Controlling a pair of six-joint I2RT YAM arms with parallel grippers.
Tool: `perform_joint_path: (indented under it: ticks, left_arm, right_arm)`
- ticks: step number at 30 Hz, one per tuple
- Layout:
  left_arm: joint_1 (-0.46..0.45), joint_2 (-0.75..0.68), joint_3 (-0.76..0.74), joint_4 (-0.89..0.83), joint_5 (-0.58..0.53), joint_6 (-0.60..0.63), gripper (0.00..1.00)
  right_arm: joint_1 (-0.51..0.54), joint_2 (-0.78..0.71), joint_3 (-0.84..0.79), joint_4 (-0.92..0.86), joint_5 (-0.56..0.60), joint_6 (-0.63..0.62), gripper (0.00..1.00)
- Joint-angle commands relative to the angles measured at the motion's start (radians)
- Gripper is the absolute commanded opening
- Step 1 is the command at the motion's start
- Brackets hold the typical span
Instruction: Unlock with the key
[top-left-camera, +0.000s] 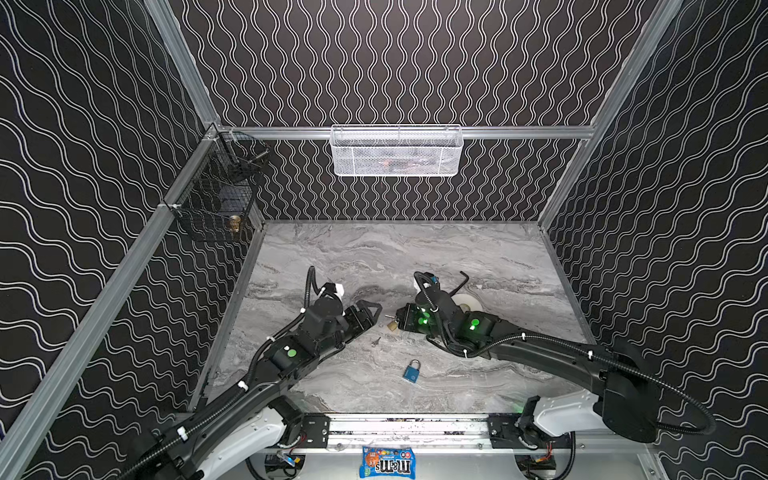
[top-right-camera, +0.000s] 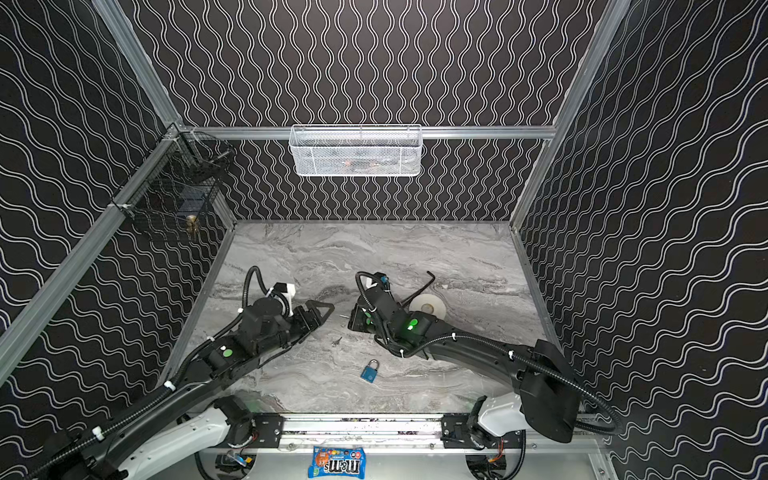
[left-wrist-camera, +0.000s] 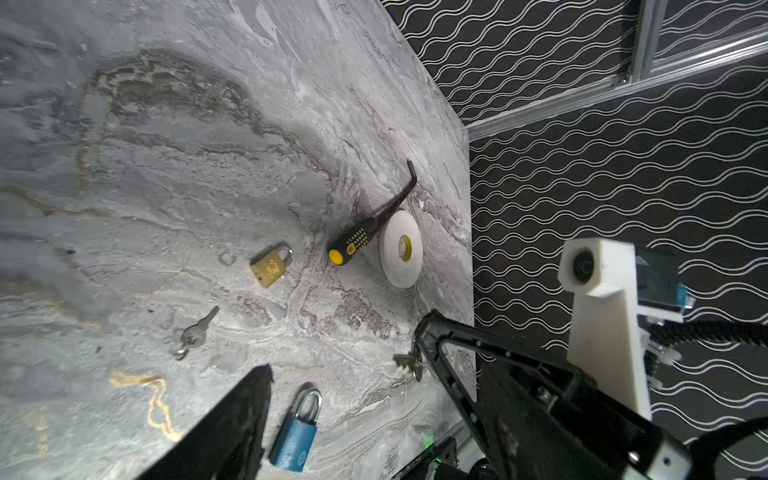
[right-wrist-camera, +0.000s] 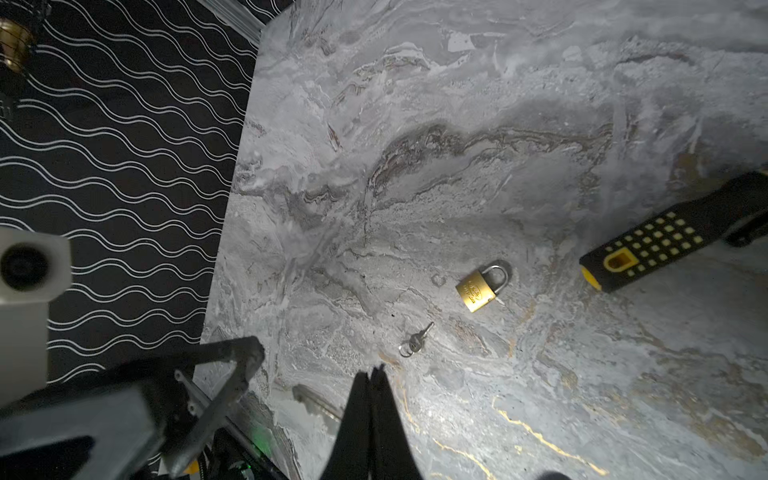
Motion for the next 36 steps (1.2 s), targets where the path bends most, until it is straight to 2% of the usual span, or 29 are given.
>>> perform_joint_path:
  ticks: [1, 7, 14, 25, 31, 36]
  left_arm:
    - [-0.028, 0.024, 0.004, 0.117, -0.072, -0.039, 0.75]
    - [-0.068, 0.092, 0.005, 0.17, -0.104, -0.081, 0.65]
    - [-0.093, 0.104, -0.004, 0.202, -0.151, -0.102, 0.47]
    - [-0.111, 0.111, -0.009, 0.21, -0.174, -0.128, 0.34]
    - [-0.114, 0.11, -0.026, 0.23, -0.175, -0.15, 0.22]
    - [-0.119, 0.113, -0.023, 0.225, -0.184, -0.151, 0.16]
  right_arm:
    - [0.003, -0.01, 0.006, 0.049, 0.029, 0.019, 0.0]
    - [0.026, -0.014, 0.014, 0.066, 0.059, 0.006, 0.0]
    - [0.042, -0.011, 0.016, 0.077, 0.08, 0.009, 0.0]
    - [0.057, 0.003, 0.022, 0.1, 0.106, 0.02, 0.0]
    - [0.064, 0.015, 0.026, 0.105, 0.108, 0.03, 0.0]
    - [0.07, 0.028, 0.036, 0.107, 0.111, 0.034, 0.0]
